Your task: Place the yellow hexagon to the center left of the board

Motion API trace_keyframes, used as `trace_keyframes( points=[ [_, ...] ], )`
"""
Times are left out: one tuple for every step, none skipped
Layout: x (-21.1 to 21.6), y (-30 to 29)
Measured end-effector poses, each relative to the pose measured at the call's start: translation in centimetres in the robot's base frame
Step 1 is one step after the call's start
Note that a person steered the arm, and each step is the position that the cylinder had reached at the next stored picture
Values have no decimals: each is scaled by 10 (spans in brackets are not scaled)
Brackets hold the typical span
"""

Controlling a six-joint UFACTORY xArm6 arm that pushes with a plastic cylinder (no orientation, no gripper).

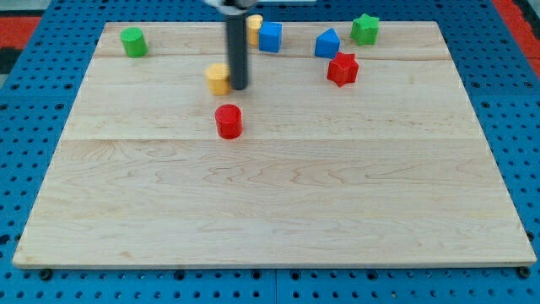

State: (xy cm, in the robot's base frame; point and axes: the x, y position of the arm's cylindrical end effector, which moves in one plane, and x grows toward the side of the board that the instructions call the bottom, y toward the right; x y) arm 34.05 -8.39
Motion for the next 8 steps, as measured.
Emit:
trace_keyframes(
  points=[
    [-30,12],
    [-54,9],
    [-13,-66],
    [16,-107],
    [32,-136],
    [29,-125],
    [18,-107],
    [-21,-59]
  ],
)
